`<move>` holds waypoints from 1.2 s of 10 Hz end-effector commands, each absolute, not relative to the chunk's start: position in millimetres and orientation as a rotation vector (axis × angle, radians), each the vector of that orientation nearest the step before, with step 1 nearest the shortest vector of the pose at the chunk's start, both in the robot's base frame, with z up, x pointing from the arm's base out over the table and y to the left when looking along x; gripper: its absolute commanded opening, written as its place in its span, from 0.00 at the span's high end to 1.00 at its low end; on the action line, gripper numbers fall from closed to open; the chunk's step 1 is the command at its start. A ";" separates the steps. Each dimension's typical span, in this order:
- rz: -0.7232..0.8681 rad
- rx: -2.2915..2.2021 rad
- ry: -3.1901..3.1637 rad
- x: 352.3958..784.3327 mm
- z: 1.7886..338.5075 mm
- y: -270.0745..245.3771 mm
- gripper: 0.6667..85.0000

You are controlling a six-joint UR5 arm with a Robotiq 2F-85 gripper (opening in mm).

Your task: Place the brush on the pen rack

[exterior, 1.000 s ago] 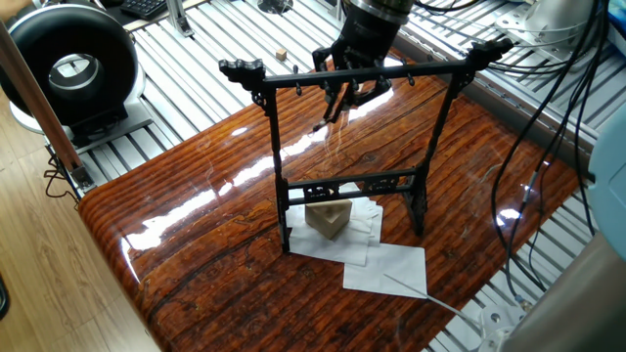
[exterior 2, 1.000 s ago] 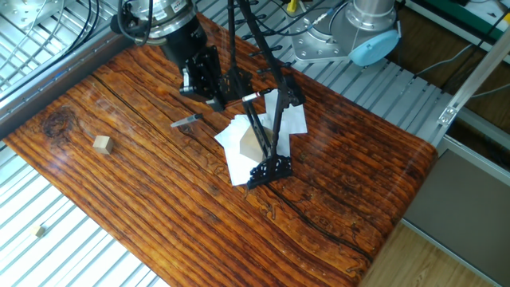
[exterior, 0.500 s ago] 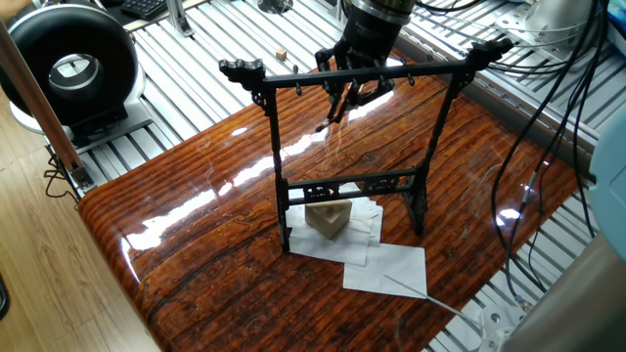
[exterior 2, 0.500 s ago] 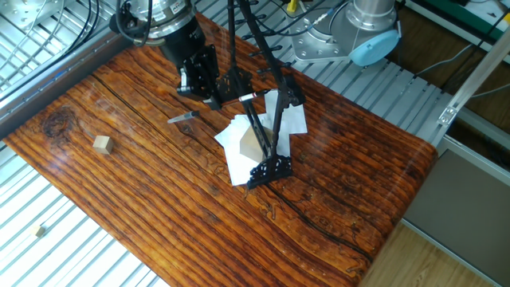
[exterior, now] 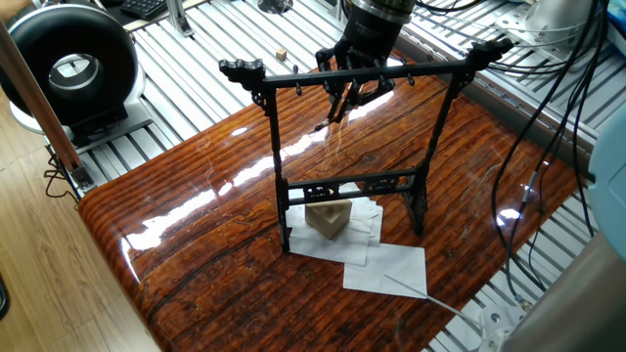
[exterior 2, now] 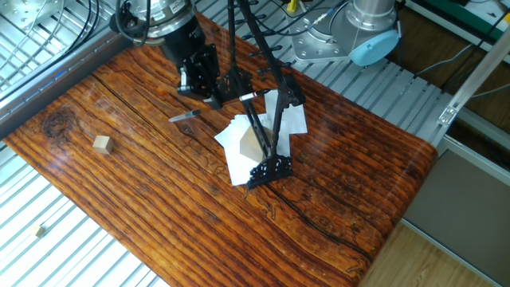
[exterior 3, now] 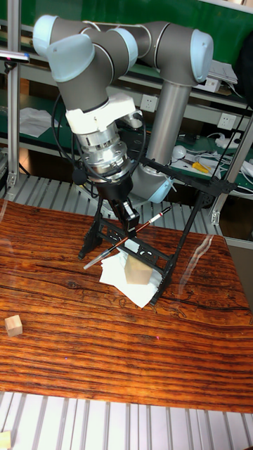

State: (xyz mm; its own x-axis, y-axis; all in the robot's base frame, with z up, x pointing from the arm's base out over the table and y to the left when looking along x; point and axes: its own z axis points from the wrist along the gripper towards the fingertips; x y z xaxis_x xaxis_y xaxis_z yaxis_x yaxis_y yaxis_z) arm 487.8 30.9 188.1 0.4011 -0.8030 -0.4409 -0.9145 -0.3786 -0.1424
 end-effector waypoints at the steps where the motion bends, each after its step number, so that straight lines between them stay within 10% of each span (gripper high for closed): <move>1: 0.461 -2.257 1.478 487.7 195.0 40.5 1.00; 12: 0.450 -2.280 1.517 485.4 188.2 30.3 1.00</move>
